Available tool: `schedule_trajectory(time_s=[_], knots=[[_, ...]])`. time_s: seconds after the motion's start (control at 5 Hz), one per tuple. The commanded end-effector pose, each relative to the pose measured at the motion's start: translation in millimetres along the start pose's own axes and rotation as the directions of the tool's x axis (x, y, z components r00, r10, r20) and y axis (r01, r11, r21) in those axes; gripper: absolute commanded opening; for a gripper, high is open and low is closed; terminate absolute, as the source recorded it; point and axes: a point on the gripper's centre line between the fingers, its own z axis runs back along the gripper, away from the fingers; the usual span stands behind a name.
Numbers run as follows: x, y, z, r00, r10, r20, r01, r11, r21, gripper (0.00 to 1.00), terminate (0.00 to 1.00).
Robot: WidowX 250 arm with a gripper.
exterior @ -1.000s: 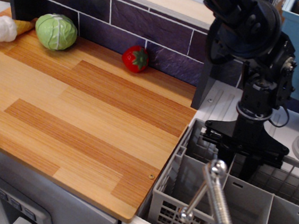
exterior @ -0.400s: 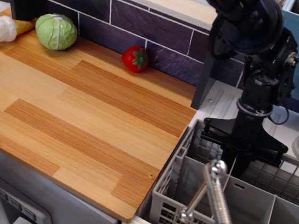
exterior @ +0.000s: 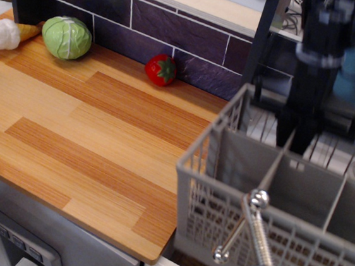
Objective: Move drying rack out of sink
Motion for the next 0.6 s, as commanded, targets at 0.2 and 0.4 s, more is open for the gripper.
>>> schedule_trajectory(time_s=[0.2,0.4], knots=[[0,62,50,0.996,-0.028,0.08,0.022,0.997,0.072,0.0,0.0],[7,88,73,0.998,-0.012,0.065,0.009,0.998,0.059,0.0,0.0]])
